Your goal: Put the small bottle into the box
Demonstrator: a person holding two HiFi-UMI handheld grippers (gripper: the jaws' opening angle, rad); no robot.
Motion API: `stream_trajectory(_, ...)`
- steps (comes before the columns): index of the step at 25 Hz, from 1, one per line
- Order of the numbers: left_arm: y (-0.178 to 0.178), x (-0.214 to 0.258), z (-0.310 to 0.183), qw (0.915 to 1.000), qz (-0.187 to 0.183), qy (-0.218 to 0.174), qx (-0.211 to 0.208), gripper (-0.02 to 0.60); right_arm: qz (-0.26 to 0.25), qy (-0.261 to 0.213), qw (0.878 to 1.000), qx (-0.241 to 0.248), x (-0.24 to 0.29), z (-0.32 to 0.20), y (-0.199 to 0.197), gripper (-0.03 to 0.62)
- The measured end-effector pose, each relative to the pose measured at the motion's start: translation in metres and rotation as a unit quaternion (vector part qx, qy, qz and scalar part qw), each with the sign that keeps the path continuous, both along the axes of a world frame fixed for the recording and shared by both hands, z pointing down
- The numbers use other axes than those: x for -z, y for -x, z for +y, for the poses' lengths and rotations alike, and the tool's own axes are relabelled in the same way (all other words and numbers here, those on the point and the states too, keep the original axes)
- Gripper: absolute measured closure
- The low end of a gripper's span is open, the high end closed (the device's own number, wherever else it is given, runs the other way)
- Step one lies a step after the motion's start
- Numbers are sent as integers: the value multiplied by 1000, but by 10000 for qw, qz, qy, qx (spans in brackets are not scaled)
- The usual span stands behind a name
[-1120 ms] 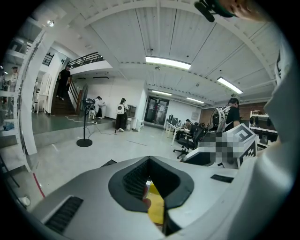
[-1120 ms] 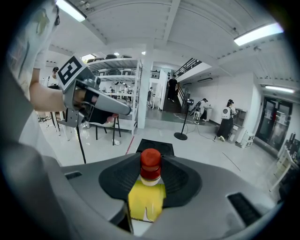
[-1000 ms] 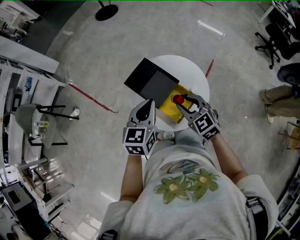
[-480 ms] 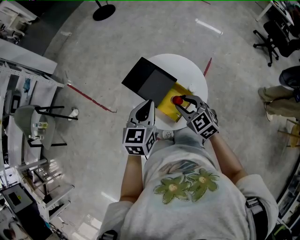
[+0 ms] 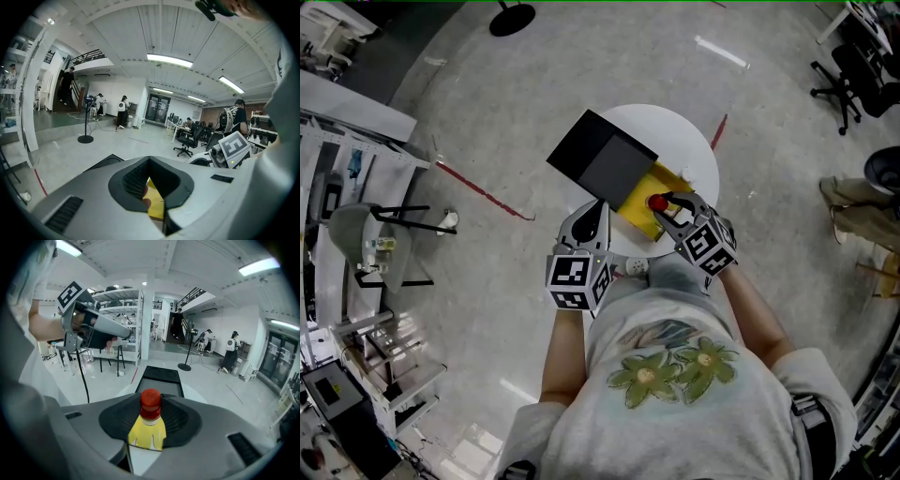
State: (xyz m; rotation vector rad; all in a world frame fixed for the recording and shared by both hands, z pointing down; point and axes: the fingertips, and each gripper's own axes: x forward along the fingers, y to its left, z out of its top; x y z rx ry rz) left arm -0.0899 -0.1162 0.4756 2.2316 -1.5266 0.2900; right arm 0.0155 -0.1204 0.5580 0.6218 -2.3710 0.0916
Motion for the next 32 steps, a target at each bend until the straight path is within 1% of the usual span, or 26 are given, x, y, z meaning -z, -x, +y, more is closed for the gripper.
stream_trajectory(5,5,-2,3,10000,7,33,73,577,137,77,9999,52,-11,0,-1,456)
stream_trajectory(14,8,-11,12,9997,-17,178,144,577,221,194,9995,148,-31,1,2,456)
stream_trajectory(19,11,-17,15,9995,-29,253,198,577,269,346,9989,147,-46,3,2,456)
stream_trajectory(26,14,-23,18,9991,-31,335,258,577,401,384,9981,254,-60,0,3,456)
stream_trajectory(32,15,-26,21,9989,-31,380,267,577,442,457,9977,244,-69,1,4,456)
